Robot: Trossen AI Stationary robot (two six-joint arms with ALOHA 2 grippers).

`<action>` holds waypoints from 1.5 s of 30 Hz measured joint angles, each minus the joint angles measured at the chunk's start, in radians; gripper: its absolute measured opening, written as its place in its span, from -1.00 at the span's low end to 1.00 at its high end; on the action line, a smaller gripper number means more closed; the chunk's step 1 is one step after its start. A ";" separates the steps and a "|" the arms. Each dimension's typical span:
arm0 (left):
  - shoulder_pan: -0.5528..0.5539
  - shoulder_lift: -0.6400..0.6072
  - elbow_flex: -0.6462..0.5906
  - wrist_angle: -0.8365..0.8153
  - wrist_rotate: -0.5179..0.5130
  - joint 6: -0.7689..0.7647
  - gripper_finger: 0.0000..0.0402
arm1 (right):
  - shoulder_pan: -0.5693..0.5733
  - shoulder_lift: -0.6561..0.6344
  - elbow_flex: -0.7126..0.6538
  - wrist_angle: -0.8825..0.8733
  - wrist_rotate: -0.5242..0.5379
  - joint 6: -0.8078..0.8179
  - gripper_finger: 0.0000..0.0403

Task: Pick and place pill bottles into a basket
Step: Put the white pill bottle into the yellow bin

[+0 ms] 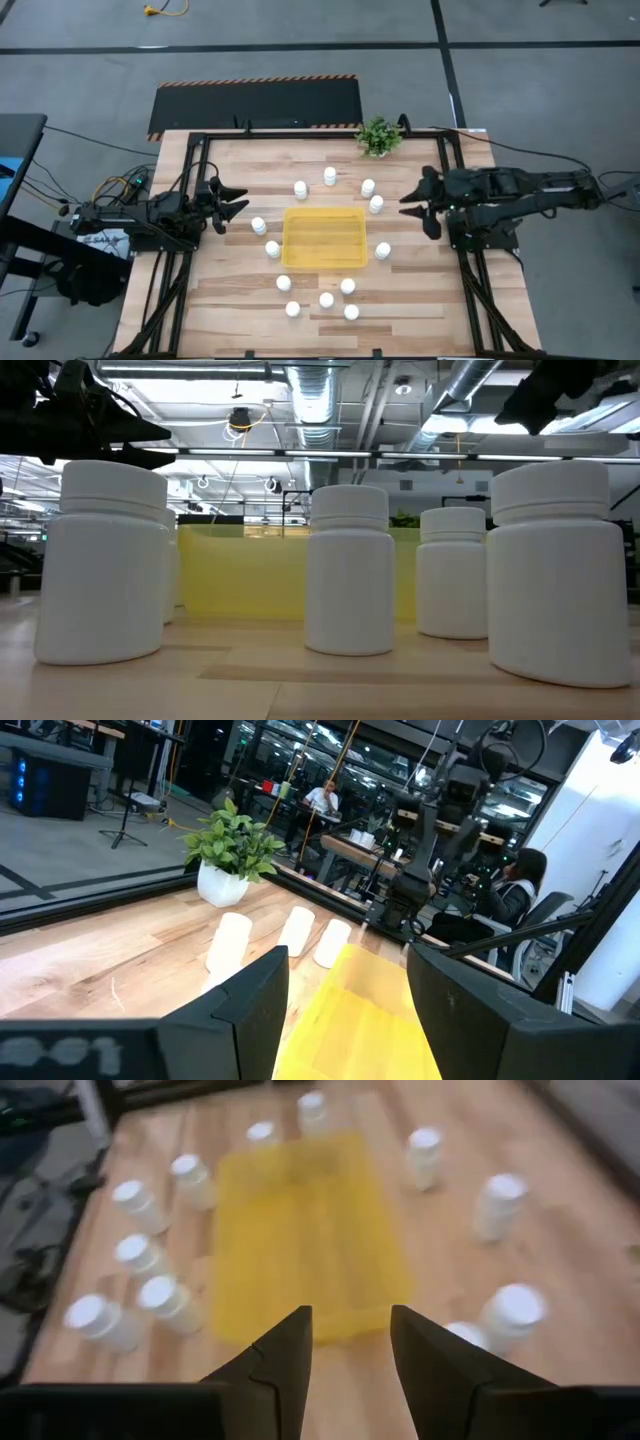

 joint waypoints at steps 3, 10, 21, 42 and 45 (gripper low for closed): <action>0.000 0.000 0.000 0.000 0.000 0.000 -0.04 | 0.053 0.051 0.000 -0.028 -0.027 0.050 -0.35; 0.000 0.000 0.000 0.000 0.000 0.000 -0.04 | 0.169 0.152 0.000 -0.045 -0.035 0.139 -0.29; 0.000 0.000 0.000 0.000 0.000 0.000 -0.04 | 0.255 0.308 0.000 -0.047 -0.010 0.132 0.23; 0.000 0.000 0.000 0.000 0.000 0.000 -0.04 | 0.260 0.543 0.000 0.008 0.013 0.038 0.22; 0.000 0.000 0.000 0.000 0.000 0.000 -0.04 | 0.260 0.559 0.000 0.011 0.016 0.027 0.22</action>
